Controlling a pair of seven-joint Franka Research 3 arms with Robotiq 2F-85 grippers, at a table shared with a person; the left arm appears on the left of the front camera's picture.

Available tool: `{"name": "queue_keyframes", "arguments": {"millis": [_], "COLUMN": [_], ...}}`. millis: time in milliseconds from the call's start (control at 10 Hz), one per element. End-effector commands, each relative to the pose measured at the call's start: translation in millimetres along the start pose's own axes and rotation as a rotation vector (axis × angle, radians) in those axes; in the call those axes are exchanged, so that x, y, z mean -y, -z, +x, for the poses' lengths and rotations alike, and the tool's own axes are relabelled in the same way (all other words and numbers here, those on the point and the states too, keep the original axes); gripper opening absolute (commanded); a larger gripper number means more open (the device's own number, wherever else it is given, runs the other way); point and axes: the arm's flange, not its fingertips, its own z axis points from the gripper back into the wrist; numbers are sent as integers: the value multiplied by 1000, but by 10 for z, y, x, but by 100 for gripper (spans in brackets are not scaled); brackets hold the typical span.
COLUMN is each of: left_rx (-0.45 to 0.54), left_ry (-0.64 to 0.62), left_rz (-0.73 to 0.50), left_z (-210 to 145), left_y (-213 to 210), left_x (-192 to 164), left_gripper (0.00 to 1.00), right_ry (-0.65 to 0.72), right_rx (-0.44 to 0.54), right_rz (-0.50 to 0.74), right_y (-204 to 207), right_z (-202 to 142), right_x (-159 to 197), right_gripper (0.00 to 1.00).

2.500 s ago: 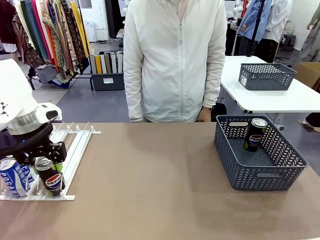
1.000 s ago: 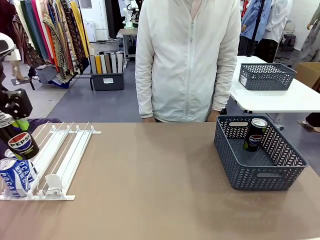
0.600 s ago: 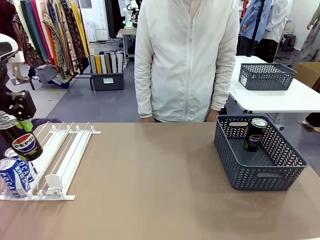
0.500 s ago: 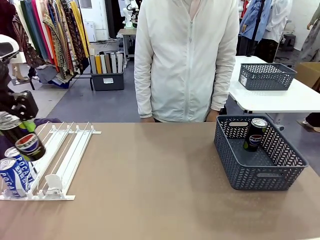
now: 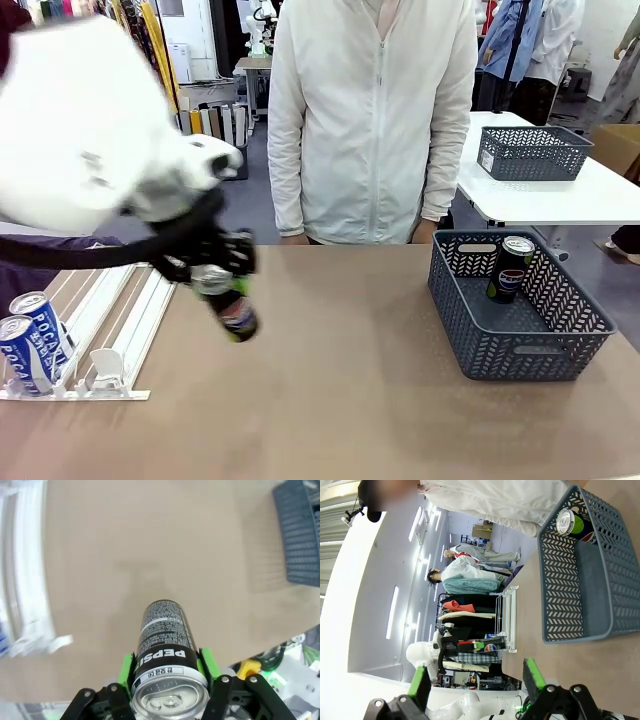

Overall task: Retrieve and store the cans from the dispenser.
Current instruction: Pick up the last remaining can from one row of the Automatic Can Dispenser and place it in the middle of the table.

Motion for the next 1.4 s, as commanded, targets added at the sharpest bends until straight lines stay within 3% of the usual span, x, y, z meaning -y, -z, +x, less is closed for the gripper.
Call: {"name": "queue_keyframes", "arguments": {"millis": [0,400,1000,1100,1200,1300], "left_rx": [-24,-144,-178,-181,-180,-170], "left_ry": [83,227,266,258,253,251], "left_rz": [-37,92,153,148,160,165], "left_z": [473,622,660,661,653,662], "left_y": [298,1085,1325,1327,1312,1289], "left_x": [453,1072,1091,1089,1084,1072], "left_gripper": [0,0,0,42,100,100], "right_ry": [-22,-22,-22,-22,-22,-22], "right_rx": [3,3,3,3,3,3], "right_rz": [13,13,13,13,13,13], "right_y": [-6,-6,-6,-6,-6,-6], "right_z": [12,12,12,12,12,12], "right_x": [-17,-17,-17,-17,-17,-17], "right_gripper": [100,100,100,100,100,100]}}
